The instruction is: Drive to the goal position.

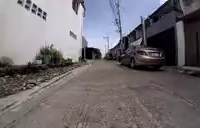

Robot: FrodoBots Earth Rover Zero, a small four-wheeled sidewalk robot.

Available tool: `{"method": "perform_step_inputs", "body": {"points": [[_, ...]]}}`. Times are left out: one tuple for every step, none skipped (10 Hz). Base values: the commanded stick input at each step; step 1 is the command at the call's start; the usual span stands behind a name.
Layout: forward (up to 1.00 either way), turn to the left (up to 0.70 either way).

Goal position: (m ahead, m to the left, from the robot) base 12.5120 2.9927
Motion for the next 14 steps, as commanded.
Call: {"method": "perform_step_inputs", "body": {"points": [[1.0, 0.02], [1.0, 0.02], [1.0, 0.02], [1.0, 0.02], [1.0, 0.02], [1.0, 0.02], [1.0, 0.02], [1.0, 0.02], [1.0, 0.02], [1.0, 0.02], [1.0, 0.02], [1.0, 0.02], [1.0, 0.02], [1.0, 0.02]]}}
